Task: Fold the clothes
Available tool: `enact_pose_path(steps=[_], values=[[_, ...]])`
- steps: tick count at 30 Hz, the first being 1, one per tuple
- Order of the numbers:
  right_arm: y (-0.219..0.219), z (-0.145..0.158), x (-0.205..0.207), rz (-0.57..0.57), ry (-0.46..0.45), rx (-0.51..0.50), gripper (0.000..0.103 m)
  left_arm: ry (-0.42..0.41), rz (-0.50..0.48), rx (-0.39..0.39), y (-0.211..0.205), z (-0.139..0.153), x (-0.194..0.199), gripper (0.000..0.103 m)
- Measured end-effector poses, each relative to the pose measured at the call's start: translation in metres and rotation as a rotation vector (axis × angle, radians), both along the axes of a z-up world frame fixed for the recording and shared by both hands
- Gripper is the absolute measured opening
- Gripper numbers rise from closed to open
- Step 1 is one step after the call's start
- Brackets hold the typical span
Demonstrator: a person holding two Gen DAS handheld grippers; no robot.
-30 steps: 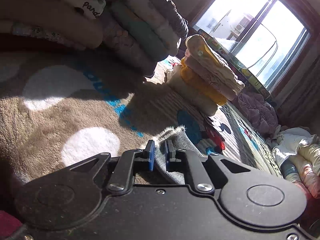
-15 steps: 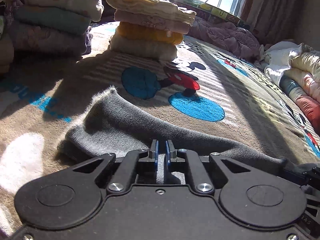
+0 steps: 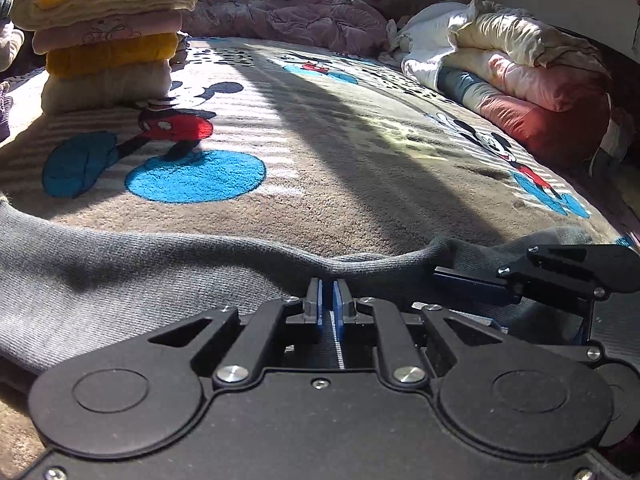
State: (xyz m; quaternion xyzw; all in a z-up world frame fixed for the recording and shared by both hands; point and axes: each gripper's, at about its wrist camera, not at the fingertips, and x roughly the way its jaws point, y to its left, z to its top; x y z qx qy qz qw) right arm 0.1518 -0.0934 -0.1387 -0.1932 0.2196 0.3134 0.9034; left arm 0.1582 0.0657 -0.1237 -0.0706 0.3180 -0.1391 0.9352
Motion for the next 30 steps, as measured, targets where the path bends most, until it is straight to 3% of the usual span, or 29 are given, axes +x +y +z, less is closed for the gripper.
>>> enact_pose_path(steps=[3,5,8,10,11,12,13,16,20,26,30], values=[[-0.001,0.003,-0.002,0.006,-0.027,0.016,0.024,-0.05,-0.056,-0.033,-0.006,0.009,-0.001,0.012],[0.002,0.004,-0.004,0.008,-0.07,0.013,0.025,-0.005,-0.033,-0.022,-0.009,-0.001,0.008,0.014],[0.003,-0.001,0.005,0.006,-0.02,0.015,0.029,0.024,-0.02,-0.061,-0.002,-0.002,0.012,0.016],[-0.001,0.001,0.006,0.003,-0.01,0.041,0.029,-0.028,-0.062,-0.022,0.0,0.018,0.006,0.026],[-0.002,0.002,0.003,0.009,-0.02,0.039,0.029,-0.051,-0.092,0.011,0.002,0.029,0.003,0.038],[-0.003,0.003,-0.001,0.016,-0.029,0.037,0.031,-0.061,-0.119,0.036,0.006,0.037,0.002,0.044],[-0.003,0.004,-0.005,0.026,-0.029,0.036,0.033,-0.073,-0.15,0.065,0.01,0.046,0.003,0.044],[-0.004,0.005,-0.017,0.056,-0.031,0.032,0.033,-0.043,-0.374,0.164,0.005,0.058,0.016,0.044],[-0.001,0.003,-0.031,0.097,-0.014,0.023,0.03,0.065,-0.659,0.286,-0.017,0.046,0.047,0.041],[0.001,0.001,-0.041,0.098,-0.001,-0.002,0.029,0.212,-0.949,0.341,-0.037,0.036,0.062,0.034],[-0.005,0.0,-0.039,0.094,0.043,0.022,0.029,0.251,-1.099,0.352,-0.039,0.044,0.06,0.034]])
